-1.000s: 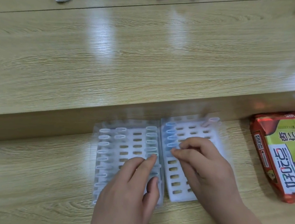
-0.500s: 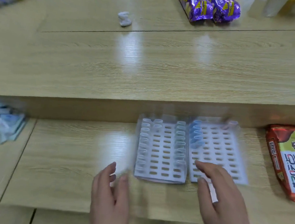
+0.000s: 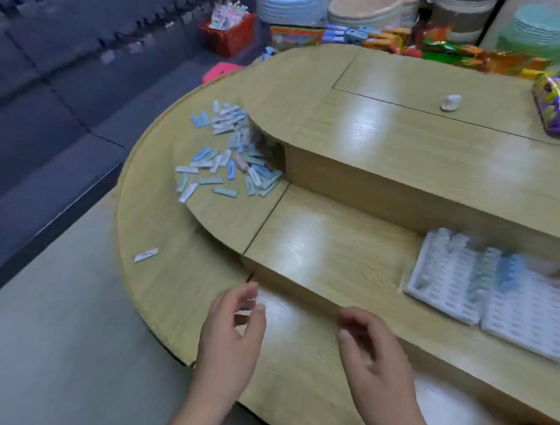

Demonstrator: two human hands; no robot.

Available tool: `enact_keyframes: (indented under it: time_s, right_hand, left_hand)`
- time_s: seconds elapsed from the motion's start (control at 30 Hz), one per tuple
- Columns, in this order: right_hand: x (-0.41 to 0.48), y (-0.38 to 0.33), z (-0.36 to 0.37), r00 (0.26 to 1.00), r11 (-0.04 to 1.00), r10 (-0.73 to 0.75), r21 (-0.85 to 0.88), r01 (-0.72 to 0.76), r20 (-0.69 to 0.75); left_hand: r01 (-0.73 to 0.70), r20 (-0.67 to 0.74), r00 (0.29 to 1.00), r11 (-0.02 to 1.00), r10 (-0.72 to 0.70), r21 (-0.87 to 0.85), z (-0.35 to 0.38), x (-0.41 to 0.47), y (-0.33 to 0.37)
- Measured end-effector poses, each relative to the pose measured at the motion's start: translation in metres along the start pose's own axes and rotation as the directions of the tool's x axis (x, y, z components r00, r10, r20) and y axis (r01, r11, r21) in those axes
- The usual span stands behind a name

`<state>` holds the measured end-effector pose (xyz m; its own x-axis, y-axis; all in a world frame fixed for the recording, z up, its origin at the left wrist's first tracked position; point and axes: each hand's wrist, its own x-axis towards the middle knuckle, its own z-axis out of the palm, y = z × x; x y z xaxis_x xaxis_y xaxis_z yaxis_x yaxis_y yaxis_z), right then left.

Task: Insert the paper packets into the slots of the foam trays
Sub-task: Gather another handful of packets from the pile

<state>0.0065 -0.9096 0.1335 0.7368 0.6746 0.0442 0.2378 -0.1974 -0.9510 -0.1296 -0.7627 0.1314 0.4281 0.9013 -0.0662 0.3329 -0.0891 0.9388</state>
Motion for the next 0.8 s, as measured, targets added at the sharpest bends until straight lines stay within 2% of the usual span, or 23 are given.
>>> enact_keyframes:
  time_s: [0.17, 0.37, 0.57, 0.8]
  right_hand:
    - [-0.039, -0.036, 0.109, 0.999, 0.995, 0.037, 0.097, -0.038, 0.017]
    - [-0.057, -0.071, 0.226, 0.990, 0.998, 0.026, 0.057, -0.034, 0.136]
    - [-0.047, -0.076, 0.321, 0.973, 1.000, -0.012, -0.002, 0.013, 0.232]
    - [0.004, -0.079, 0.417, 0.970, 0.996, -0.003, -0.088, 0.026, 0.244]
  left_hand:
    - [0.016, -0.062, 0.998, 0.998, -0.012, 0.056, -0.142, -0.010, -0.046]
    - [0.060, -0.227, 0.974, 0.983, -0.020, 0.172, -0.299, -0.020, -0.083]
    - [0.071, -0.305, 0.952, 0.983, -0.017, 0.169, -0.370, 0.000, -0.112]
    - [0.044, -0.200, 0.980, 0.982, -0.006, 0.186, -0.418, 0.090, -0.131]
